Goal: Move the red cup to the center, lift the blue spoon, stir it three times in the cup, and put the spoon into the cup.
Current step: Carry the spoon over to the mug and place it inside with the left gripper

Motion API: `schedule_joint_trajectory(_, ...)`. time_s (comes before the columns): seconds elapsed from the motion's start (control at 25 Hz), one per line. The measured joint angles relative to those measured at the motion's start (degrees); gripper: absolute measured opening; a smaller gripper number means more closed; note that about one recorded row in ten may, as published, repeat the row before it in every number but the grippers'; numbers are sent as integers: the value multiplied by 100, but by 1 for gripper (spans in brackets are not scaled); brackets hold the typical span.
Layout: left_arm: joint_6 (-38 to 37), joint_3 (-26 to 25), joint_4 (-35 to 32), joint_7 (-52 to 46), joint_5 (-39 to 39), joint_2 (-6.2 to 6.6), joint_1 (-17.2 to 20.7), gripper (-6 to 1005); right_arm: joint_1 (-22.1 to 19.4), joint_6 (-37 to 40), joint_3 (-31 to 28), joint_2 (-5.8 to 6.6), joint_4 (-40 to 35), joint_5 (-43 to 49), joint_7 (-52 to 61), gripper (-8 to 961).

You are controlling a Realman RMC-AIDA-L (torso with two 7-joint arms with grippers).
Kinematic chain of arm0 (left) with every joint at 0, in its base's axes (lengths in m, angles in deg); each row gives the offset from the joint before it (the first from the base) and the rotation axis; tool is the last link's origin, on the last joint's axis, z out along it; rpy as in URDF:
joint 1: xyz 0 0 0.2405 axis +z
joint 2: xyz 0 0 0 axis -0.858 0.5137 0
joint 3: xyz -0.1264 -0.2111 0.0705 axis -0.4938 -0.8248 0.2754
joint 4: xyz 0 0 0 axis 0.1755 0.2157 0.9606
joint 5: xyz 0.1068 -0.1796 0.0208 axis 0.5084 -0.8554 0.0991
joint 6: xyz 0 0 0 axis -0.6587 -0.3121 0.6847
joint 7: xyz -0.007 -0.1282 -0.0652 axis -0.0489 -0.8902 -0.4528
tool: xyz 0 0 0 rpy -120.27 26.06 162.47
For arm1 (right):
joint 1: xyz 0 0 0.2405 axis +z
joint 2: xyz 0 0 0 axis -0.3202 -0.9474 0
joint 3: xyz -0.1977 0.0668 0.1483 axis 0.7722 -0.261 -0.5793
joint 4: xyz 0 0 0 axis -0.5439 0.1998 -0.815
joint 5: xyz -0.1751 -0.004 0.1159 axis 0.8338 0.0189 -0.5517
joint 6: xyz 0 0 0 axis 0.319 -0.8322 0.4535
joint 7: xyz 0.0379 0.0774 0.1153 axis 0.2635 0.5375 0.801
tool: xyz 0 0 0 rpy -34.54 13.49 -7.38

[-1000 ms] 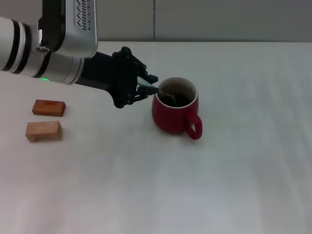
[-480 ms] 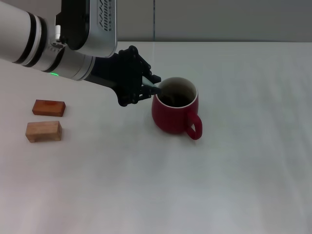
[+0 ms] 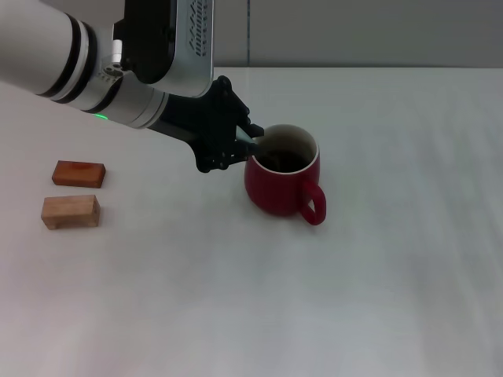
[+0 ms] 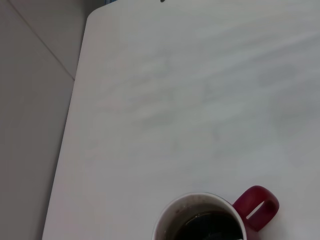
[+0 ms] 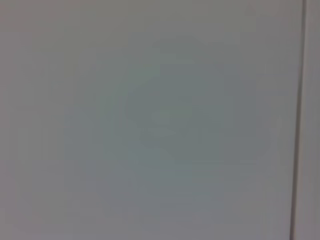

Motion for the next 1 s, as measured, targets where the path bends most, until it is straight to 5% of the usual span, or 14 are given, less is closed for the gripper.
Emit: schedule_joint_trajectory(1.0,150,333,-126,-338,392,-9,-80,171,-44,36,70,-10,18,9,0,336)
